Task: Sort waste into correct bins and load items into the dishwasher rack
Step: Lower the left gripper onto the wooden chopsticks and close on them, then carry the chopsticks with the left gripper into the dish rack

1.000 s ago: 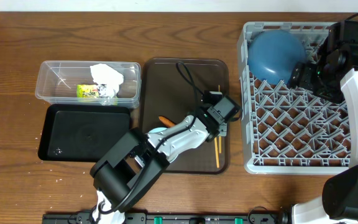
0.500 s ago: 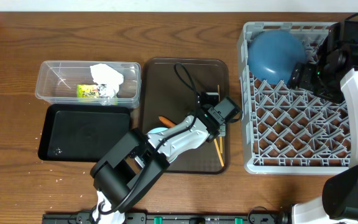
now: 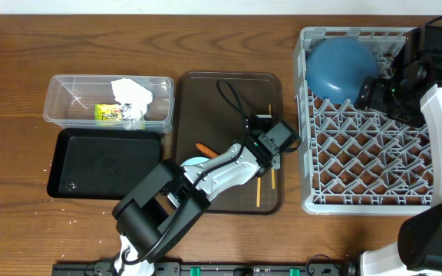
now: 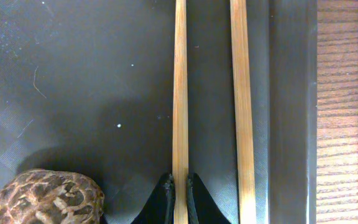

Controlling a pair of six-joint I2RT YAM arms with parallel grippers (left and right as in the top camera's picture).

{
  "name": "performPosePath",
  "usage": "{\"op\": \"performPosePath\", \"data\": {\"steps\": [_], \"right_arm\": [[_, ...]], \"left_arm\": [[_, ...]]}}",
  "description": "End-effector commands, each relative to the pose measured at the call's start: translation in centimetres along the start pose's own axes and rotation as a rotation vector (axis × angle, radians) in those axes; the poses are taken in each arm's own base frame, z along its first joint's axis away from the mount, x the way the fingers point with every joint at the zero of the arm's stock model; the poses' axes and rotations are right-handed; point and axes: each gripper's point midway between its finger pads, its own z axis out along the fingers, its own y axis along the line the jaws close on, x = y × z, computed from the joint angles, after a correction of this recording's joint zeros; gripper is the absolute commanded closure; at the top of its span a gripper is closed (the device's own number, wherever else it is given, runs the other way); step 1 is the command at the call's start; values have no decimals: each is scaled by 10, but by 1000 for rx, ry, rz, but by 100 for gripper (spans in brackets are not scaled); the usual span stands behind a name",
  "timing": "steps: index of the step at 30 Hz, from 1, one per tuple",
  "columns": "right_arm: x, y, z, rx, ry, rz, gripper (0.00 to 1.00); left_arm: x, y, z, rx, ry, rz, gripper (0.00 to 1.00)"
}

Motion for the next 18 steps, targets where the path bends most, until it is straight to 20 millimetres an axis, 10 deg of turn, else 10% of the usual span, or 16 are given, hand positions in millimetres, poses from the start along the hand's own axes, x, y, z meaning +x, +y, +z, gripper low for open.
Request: {"op": "performPosePath", "data": {"steps": [1, 12, 18], "right_arm": [[2, -2, -1, -2, 4, -10, 7], [2, -2, -1, -2, 4, -10, 7], [2, -2, -1, -2, 4, -10, 7]], "left_arm": [[10, 15, 11, -34, 39, 34, 94], [-64, 6, -77, 104, -176, 42, 94], [-90, -31, -129, 323, -273, 16, 94]]}}
